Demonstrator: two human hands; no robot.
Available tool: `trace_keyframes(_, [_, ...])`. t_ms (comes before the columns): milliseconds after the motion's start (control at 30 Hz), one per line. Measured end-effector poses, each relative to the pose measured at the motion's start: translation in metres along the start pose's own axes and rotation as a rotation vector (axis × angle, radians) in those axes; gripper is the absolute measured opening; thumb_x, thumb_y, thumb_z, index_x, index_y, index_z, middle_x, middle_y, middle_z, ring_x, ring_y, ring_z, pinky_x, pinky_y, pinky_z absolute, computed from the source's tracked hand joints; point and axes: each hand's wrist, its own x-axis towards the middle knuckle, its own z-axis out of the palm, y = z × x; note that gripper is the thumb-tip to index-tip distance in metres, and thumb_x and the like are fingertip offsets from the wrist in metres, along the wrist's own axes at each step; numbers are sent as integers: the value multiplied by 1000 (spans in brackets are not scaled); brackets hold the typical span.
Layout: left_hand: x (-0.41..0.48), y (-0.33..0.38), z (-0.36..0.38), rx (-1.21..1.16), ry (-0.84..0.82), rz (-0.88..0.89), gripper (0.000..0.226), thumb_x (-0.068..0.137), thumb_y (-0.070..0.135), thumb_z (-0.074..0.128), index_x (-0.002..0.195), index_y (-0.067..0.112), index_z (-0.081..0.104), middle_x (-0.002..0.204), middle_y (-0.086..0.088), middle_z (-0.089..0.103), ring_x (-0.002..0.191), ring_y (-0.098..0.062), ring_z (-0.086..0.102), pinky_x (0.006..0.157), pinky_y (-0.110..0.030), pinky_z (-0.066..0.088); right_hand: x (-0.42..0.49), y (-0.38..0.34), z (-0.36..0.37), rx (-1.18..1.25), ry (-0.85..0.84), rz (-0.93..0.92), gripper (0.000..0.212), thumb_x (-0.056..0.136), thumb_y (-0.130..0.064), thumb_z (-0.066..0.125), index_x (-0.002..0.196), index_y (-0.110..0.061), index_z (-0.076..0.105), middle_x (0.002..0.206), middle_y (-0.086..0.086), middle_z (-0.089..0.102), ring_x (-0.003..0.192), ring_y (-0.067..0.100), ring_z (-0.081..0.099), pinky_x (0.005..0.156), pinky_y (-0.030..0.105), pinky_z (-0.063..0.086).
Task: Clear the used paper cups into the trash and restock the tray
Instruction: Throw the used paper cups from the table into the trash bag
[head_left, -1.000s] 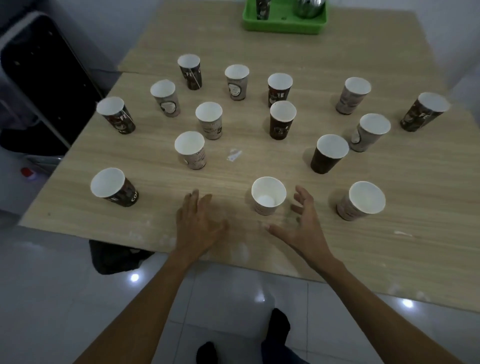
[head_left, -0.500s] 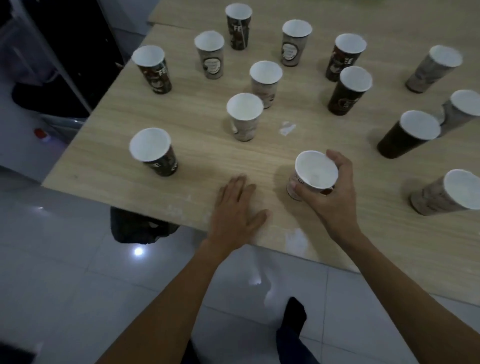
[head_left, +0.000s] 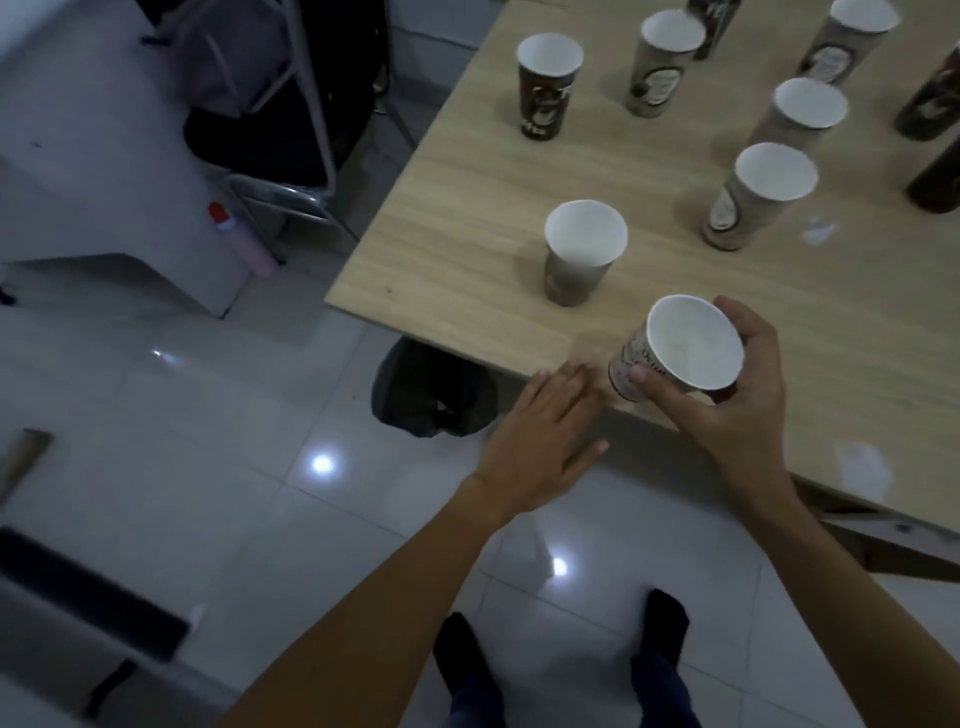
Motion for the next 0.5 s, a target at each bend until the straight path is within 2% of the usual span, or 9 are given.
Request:
trace_keyframes(100, [-35, -17, -8, -18, 187, -28, 37, 85, 20, 62, 120, 12, 53, 137, -12, 49, 131, -27, 41, 113, -43, 26, -13, -13, 23, 65, -47, 12, 81, 58, -39, 80, 127, -17, 42, 121, -16, 46, 109, -10, 48, 87, 8, 41])
trace_keyframes(200, [-70, -41, -11, 13, 342, -213, 24, 80, 16, 64, 102, 13, 56, 113, -10, 55, 105, -25, 53, 94, -36, 39, -27, -20, 43, 58, -131, -13, 79, 60, -42, 75, 127, -17, 40, 124, -15, 44, 113, -11, 45, 89, 6, 39])
trace_keyframes(267, [-86, -62, -11, 45, 310, -422, 18, 80, 20, 63, 95, 11, 60, 101, -9, 60, 96, -25, 56, 84, -29, 39, -35, -19, 57, 57, -216, -37, 79, 62, -42, 74, 128, -16, 39, 123, -26, 42, 113, -13, 44, 92, 6, 38])
trace_keyframes(367, [-94, -98, -6, 17, 223, -736, 28, 76, 19, 73, 99, 8, 61, 99, -10, 62, 93, -28, 58, 78, -31, 40, -44, -8, 78, 48, -341, -53, 79, 63, -42, 74, 129, -17, 40, 123, -38, 40, 115, -13, 43, 94, 6, 37])
trace_keyframes(500, [-91, -147, 3, -20, 124, -1111, 59, 76, 39, 76, 119, 9, 48, 115, -10, 53, 104, -27, 51, 86, -42, 48, -52, 16, 111, 54, -445, 1, 75, 61, -46, 73, 126, -32, 39, 120, -41, 42, 113, -13, 45, 91, 4, 37])
